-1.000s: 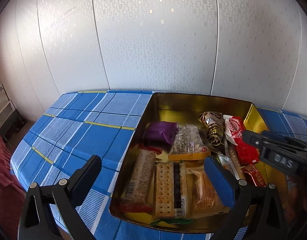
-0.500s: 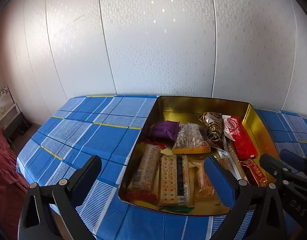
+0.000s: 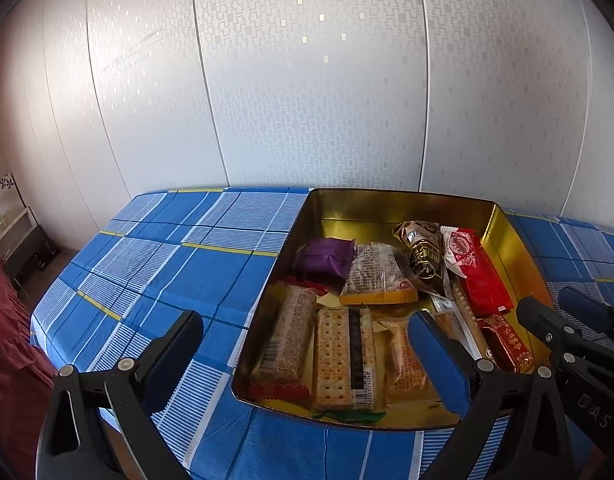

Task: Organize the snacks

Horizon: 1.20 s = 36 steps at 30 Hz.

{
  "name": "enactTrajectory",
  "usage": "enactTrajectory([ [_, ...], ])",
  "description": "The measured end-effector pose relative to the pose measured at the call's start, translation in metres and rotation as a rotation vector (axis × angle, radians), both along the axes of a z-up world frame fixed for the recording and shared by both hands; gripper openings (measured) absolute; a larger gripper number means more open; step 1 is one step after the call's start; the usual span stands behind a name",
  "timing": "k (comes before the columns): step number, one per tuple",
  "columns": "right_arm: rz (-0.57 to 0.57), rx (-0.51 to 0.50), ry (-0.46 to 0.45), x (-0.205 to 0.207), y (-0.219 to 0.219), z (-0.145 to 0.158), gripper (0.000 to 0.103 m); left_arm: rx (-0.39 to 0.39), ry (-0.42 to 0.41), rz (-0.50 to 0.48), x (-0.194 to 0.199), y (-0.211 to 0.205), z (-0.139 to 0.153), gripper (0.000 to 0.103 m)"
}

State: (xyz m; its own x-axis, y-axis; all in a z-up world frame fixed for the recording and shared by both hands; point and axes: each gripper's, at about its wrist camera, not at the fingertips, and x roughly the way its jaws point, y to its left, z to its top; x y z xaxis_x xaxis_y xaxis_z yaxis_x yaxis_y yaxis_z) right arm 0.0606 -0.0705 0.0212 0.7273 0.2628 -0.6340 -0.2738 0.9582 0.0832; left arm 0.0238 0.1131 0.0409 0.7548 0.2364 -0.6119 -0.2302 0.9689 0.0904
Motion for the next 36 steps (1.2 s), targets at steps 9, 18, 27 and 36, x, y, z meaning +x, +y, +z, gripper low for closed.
enactTrajectory([
  [9, 0.002, 0.001, 0.006, 0.0004, -0.0008, -0.0008, 0.057, -0.002, 0.005, 0.001, 0.0002, 0.0002, -0.0013, 0.103],
  [18, 0.001, -0.001, 0.000, -0.0003, -0.0004, -0.0007, 0.057, -0.008, 0.022, 0.005, 0.0019, 0.0014, -0.0031, 0.103],
  [27, 0.003, -0.007, 0.000, -0.0003, 0.0001, -0.0007, 0.057, -0.013, 0.024, 0.004, 0.0015, -0.0001, -0.0035, 0.103],
  [36, 0.006, -0.006, 0.011, 0.0014, -0.0004, -0.0024, 0.057, -0.022, 0.031, -0.001, 0.0023, 0.0000, -0.0037, 0.103],
])
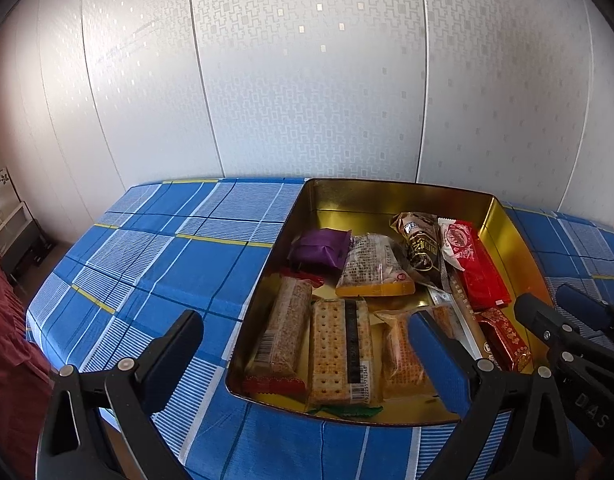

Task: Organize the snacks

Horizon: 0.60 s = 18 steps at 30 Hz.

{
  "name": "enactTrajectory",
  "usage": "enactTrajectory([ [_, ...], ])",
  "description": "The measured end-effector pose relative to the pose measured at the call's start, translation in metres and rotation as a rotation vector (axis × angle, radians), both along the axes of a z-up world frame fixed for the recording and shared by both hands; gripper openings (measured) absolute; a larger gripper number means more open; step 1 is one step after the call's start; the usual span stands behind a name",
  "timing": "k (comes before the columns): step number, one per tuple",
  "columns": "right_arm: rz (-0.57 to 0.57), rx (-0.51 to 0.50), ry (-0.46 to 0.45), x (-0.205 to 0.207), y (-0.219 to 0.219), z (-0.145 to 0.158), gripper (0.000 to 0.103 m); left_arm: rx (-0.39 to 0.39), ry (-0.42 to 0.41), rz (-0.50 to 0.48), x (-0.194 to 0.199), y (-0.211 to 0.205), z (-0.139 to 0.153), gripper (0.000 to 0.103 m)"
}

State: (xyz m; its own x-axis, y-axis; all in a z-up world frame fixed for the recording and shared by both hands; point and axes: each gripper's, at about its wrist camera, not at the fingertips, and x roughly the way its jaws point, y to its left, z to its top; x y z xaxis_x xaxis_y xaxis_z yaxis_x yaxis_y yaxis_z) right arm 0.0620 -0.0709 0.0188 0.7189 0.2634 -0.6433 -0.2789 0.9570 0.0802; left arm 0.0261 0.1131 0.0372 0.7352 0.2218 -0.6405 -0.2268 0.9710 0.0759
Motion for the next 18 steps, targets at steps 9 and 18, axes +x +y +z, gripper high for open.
enactTrajectory([
  [9, -0.004, 0.002, -0.005, -0.0006, -0.0014, 0.0012, 0.057, -0.010, 0.000, -0.002, 0.0003, -0.0003, 0.0000, 0.103],
  [18, -0.004, 0.001, -0.006, -0.0006, -0.0008, 0.0012, 0.057, -0.010, -0.003, -0.008, 0.0003, -0.0007, 0.0004, 0.103],
])
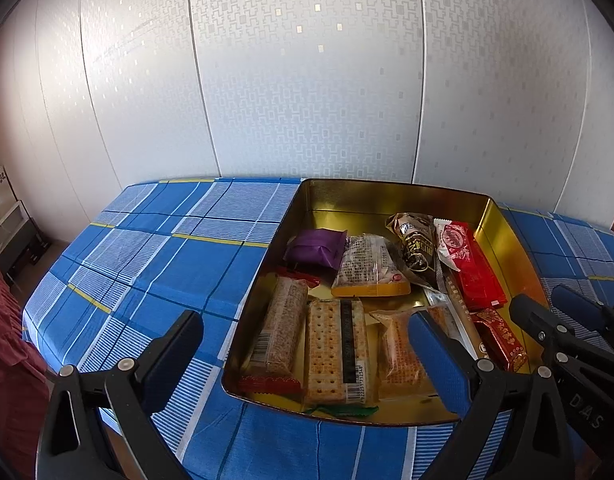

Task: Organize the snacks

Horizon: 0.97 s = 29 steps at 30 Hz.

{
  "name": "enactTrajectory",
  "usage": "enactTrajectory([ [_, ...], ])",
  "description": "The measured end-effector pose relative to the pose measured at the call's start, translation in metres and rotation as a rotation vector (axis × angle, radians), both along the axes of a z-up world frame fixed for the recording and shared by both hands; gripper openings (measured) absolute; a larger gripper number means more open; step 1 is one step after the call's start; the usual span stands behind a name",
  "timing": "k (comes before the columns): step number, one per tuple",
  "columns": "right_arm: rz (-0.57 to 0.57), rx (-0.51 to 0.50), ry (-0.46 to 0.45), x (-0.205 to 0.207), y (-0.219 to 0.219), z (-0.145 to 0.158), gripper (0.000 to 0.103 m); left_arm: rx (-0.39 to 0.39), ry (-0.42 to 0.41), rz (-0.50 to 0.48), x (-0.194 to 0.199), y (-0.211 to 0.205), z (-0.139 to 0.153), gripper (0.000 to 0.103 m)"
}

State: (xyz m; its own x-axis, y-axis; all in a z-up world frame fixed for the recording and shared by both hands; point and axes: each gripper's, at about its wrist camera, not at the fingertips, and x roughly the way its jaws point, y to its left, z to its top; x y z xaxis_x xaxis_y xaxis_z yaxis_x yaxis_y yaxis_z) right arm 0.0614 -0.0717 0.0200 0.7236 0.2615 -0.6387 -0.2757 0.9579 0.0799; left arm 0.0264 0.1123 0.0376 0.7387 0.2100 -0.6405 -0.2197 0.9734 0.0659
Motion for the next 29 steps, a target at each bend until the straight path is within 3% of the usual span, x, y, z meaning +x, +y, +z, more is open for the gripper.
enactTrajectory([
  [20, -0.028, 0.001, -0.006, 0.001, -0.005, 0.002, 0.057, -0.004, -0.005, 0.008, 0.000, 0.002, 0.000, 0.103],
  [29, -0.159, 0.016, -0.062, 0.008, -0.051, 0.018, 0.057, -0.012, 0.013, 0.012, 0.002, 0.004, -0.003, 0.103],
])
